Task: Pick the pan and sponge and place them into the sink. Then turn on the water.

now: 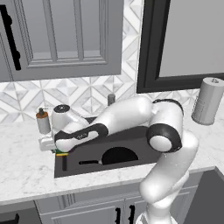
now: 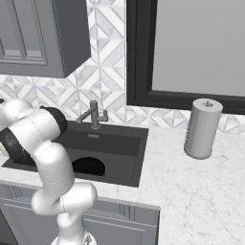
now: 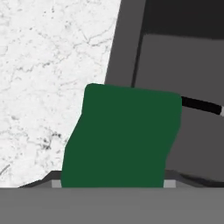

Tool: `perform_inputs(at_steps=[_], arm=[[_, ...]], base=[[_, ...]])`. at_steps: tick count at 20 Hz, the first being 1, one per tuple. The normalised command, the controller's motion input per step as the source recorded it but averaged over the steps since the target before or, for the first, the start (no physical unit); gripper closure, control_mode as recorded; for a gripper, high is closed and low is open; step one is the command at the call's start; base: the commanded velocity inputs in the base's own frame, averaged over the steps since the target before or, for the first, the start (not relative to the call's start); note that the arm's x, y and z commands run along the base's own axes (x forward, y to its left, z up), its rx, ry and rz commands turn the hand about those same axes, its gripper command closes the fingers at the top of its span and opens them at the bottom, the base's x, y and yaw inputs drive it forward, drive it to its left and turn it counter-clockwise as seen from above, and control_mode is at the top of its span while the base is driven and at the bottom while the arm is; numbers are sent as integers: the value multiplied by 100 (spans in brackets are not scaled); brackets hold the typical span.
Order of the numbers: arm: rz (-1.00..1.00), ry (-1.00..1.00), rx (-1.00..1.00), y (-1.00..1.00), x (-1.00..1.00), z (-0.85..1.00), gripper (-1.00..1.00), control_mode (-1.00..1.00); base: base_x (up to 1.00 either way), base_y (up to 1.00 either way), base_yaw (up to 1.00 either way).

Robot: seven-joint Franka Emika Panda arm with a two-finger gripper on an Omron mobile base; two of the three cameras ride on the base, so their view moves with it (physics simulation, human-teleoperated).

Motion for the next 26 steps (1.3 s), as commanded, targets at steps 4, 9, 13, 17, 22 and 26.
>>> perform_inputs(at_steps=[4, 9, 13, 17, 22, 26], arm=[[2, -1, 7, -93, -79, 79, 100, -100], [5, 2, 0, -85, -69, 89, 100, -100], [8, 13, -2, -93, -46, 82, 100, -100], [7, 21, -1, -100, -42, 63, 100, -100], [5, 23, -1, -100, -21, 28, 100, -100], [2, 8, -2, -100, 0, 0, 100, -100]], base=[[0, 0, 0], [0, 0, 0], [0, 0, 0], [0, 0, 0], [0, 0, 0], [0, 0, 0]])
